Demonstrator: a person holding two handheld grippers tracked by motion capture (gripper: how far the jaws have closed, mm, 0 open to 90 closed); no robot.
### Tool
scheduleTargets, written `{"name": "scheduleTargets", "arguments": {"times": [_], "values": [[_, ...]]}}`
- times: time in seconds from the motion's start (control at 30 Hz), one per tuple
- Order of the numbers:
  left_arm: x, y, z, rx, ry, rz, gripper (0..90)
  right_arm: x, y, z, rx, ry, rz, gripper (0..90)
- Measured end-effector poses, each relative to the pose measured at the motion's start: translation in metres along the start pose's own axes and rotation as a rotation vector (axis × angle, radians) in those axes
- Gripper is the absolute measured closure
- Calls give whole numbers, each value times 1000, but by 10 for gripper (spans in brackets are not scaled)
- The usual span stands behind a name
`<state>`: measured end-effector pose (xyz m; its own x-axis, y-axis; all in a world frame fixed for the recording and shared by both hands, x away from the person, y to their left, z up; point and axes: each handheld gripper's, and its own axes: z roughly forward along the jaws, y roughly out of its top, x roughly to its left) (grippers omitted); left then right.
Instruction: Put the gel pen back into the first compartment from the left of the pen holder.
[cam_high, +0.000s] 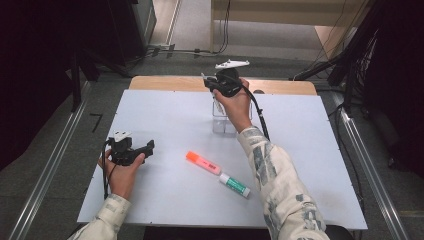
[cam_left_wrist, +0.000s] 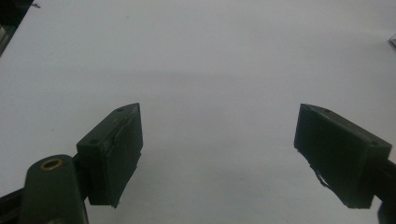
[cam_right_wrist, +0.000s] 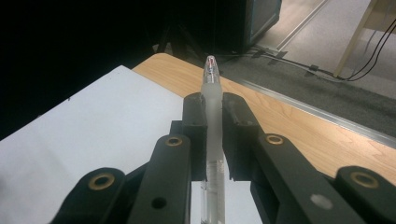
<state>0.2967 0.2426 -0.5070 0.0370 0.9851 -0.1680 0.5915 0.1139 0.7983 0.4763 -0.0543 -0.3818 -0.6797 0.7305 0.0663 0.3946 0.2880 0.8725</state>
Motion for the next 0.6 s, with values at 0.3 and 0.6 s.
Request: {"name": "scheduleTargets", "arguments": {"times": [0.3, 0.6], "values": [[0, 0, 0, -2, 0, -1, 167, -1, -1, 1, -4, -2, 1, 784], [0, 0, 0, 1, 0, 0, 168, -2, -3, 1, -3, -3, 2, 784]]}}
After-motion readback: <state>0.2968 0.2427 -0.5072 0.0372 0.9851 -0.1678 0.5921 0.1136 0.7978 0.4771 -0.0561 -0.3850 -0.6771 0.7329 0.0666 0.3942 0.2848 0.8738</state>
